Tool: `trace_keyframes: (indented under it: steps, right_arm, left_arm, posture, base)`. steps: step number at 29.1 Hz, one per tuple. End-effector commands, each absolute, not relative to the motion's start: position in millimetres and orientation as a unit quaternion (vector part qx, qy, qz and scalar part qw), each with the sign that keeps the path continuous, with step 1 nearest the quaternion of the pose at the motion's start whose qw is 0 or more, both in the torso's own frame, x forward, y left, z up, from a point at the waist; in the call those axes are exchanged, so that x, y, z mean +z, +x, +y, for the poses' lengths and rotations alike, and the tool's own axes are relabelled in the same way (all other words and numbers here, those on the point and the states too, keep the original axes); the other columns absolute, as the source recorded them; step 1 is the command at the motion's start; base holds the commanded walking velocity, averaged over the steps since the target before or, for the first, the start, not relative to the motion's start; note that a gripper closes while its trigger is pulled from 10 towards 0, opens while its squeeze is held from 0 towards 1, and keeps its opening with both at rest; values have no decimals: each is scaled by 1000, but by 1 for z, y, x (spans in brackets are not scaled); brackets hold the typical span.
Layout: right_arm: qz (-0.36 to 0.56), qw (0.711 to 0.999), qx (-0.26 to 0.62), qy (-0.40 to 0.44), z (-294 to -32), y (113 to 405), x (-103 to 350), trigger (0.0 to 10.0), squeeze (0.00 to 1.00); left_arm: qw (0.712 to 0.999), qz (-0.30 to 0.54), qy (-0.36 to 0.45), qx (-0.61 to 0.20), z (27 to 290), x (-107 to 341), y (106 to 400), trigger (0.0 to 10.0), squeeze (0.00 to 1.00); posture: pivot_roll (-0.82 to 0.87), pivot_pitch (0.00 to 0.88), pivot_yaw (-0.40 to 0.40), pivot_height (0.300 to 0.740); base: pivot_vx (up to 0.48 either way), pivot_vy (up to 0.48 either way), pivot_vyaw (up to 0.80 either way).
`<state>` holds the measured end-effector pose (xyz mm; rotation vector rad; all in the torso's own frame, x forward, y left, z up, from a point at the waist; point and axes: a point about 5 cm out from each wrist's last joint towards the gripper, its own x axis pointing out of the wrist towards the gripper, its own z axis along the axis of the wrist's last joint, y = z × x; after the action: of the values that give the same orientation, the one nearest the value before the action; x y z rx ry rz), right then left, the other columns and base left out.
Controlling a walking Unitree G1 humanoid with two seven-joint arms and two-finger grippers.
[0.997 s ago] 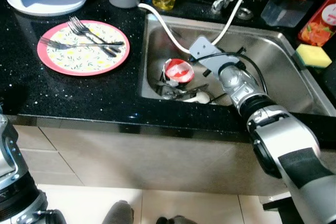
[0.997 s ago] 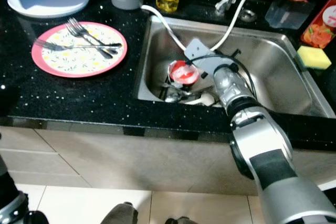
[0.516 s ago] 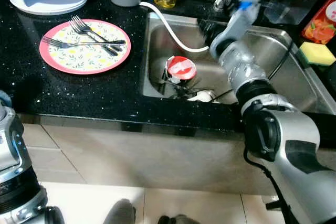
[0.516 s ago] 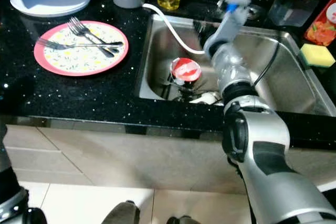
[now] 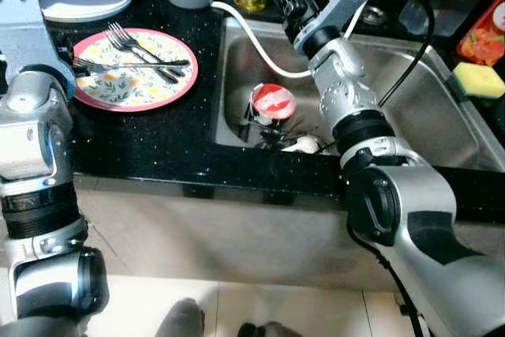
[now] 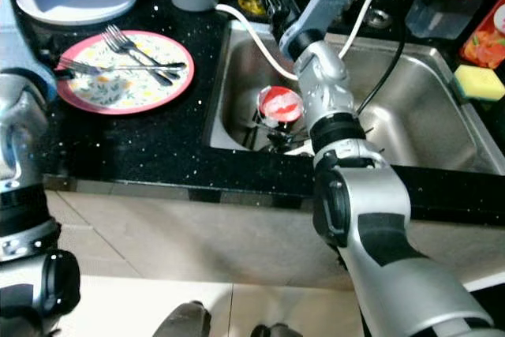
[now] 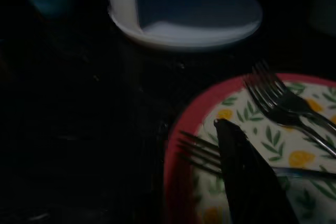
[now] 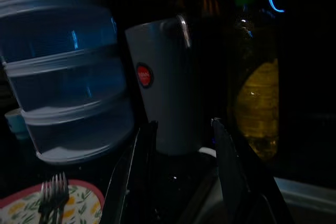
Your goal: Kitchen organization
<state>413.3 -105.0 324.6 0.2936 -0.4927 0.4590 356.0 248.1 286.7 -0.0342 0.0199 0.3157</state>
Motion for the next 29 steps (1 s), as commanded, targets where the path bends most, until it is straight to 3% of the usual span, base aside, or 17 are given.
trace_keyframes:
  steps: [1, 2, 3, 5, 6, 8, 9, 14, 15, 22, 29]
  right_arm:
    - [-251, 932, 223, 136, -107, 412, 328, 10000, 0]
    - [-252, 932, 223, 132, -108, 412, 329, 10000, 0]
    - [-253, 933, 223, 129, -109, 412, 330, 10000, 0]
    - [-253, 933, 223, 125, -110, 411, 330, 10000, 0]
    - [-253, 934, 221, 122, -112, 411, 328, 10000, 0]
    - [-253, 934, 221, 122, -112, 411, 328, 10000, 0]
    - [-250, 936, 216, 121, -115, 411, 325, 10000, 0]
    - [-246, 939, 207, 120, -119, 411, 318, 10000, 0]
    - [-246, 939, 206, 121, -119, 411, 318, 10000, 0]
    - [-241, 940, 205, 128, -116, 410, 313, 10000, 0]
    - [-231, 941, 209, 130, -112, 410, 308, 10000, 0]
  left_arm:
    - [989, 19, -35, 139, 242, 281, 365, 10000, 12]
    - [988, 34, -55, 138, 241, 277, 374, 10000, 616]
    - [987, 43, -68, 136, 239, 273, 379, 10000, 675]
    - [987, 49, -74, 135, 237, 272, 381, 10000, 675]
    - [988, 51, -80, 125, 232, 271, 383, 10000, 592]
    - [988, 51, -80, 125, 232, 271, 383, 10000, 592]
    - [989, 49, -83, 112, 224, 272, 385, 10000, 1000]
    - [993, 15, -43, 106, 208, 288, 388, 10000, 1000]
    - [993, -10, -21, 115, 206, 298, 387, 10000, 0]
    - [975, -99, 4, 198, 220, 331, 371, 10000, 0]
    - [959, -62, -31, 274, 251, 313, 355, 10000, 0]
  posture:
    - [356, 117, -61, 740]
    - [339, 132, -53, 740]
    - [327, 145, -50, 740]
    - [325, 147, -49, 740]
    - [315, 157, -45, 740]
    - [315, 157, -45, 740]
    - [313, 164, -42, 740]
    - [311, 173, -29, 740]
    - [314, 174, -27, 740]
    - [325, 175, -23, 740]
    - [350, 176, -37, 740]
  base:
    - [0, 0, 0]
    - [0, 0, 0]
    - [0, 0, 0]
    - [0, 0, 0]
    - [0, 0, 0]
    - [0, 0, 0]
    - [0, 0, 0]
    - [0, 0, 0]
    - [0, 0, 0]
    - [0, 0, 0]
    - [0, 0, 0]
